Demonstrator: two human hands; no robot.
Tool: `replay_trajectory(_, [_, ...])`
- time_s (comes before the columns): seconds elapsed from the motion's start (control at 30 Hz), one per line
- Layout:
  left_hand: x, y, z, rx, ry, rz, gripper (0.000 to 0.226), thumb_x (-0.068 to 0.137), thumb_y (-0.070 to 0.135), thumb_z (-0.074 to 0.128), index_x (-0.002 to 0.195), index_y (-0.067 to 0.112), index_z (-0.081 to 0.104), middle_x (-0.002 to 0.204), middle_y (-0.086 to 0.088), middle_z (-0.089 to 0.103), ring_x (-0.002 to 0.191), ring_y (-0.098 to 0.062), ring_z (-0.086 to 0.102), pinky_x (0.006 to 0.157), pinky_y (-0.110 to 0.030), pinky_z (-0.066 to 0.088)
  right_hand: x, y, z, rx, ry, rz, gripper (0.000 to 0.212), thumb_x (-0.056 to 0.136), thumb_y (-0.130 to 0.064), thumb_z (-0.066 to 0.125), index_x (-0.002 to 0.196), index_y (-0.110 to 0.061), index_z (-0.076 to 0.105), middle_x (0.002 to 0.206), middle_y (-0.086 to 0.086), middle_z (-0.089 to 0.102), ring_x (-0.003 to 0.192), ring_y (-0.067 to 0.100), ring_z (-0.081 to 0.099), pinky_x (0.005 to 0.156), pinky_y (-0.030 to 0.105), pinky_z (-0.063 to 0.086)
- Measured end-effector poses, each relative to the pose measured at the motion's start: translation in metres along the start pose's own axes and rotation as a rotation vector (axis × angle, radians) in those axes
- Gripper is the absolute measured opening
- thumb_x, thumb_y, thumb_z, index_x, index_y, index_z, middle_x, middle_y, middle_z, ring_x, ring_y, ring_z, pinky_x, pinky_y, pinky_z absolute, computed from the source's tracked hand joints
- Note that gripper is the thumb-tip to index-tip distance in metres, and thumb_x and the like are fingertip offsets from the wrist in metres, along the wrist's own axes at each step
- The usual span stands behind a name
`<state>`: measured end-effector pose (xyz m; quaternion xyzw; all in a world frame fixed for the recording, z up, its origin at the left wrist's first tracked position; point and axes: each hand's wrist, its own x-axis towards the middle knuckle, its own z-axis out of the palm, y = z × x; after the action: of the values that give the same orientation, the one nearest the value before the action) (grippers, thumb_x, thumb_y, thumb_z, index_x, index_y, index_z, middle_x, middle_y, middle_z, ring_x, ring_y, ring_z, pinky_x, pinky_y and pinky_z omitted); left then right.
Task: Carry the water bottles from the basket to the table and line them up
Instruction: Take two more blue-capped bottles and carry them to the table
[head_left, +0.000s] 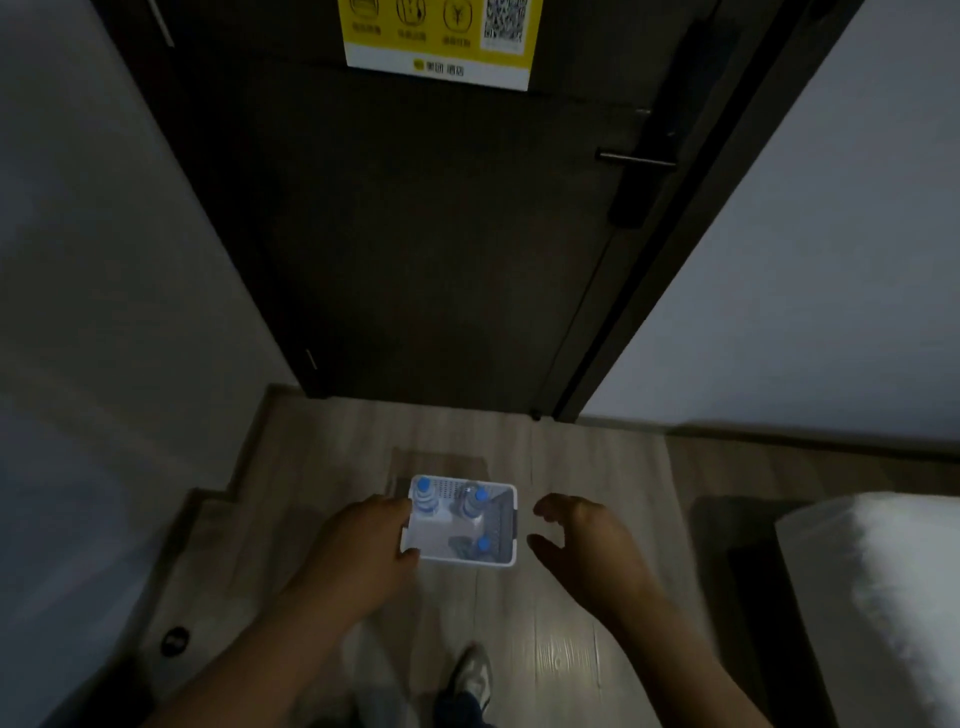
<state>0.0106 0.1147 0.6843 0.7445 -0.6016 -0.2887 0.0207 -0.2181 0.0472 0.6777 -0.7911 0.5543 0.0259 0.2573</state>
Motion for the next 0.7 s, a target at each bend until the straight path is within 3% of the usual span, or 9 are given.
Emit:
replay_trajectory(0.1, [0.031, -0.001, 0.004, -0.001, -0.037, -0.019, 0.045, 0.088, 0.031, 0.059, 0.130, 0.020, 0.051, 0.132, -0.002, 0.055, 0.118, -0.018, 0.053, 0.097, -0.023, 0.038, 0.031, 0.011, 0.005, 0.051, -0.013, 0.000, 0.035, 0.090, -0.037, 0.058, 0.123, -0.029, 0.056, 0.118, -0.010, 0.063, 0.099, 0.002, 0.059, 0.072, 0.005, 0.038])
replay_trajectory(0.27, [0.081, -0.014, 0.018, 0.032, -0.074, -0.049, 0.037, 0.091, 0.034, 0.055, 0.124, 0.018, 0.052, 0.126, -0.002, 0.057, 0.111, -0.016, 0.055, 0.096, -0.025, 0.042, 0.072, 0.024, 0.028, 0.052, -0.052, 0.028, 0.039, 0.090, -0.037, 0.057, 0.127, -0.027, 0.054, 0.120, -0.007, 0.062, 0.103, 0.007, 0.060, 0.087, 0.020, 0.049])
replay_trajectory(0.53, [0.170, -0.074, 0.084, 0.078, -0.122, -0.084, 0.048, 0.093, 0.040, 0.051, 0.136, 0.022, 0.041, 0.135, 0.002, 0.051, 0.121, -0.013, 0.050, 0.100, -0.023, 0.040, 0.153, 0.050, 0.104, 0.018, -0.131, 0.074, 0.034, 0.091, -0.036, 0.056, 0.123, -0.026, 0.056, 0.116, -0.006, 0.064, 0.098, 0.006, 0.060, 0.078, 0.013, 0.043])
replay_trajectory(0.7, [0.223, -0.122, 0.148, 0.069, -0.104, -0.082, 0.052, 0.091, 0.043, 0.053, 0.138, 0.024, 0.041, 0.139, 0.004, 0.049, 0.125, -0.012, 0.048, 0.104, -0.024, 0.036, 0.207, 0.069, 0.173, 0.030, -0.148, 0.098, 0.033, 0.092, -0.033, 0.056, 0.123, -0.023, 0.057, 0.120, -0.005, 0.063, 0.102, 0.007, 0.060, 0.082, 0.013, 0.041])
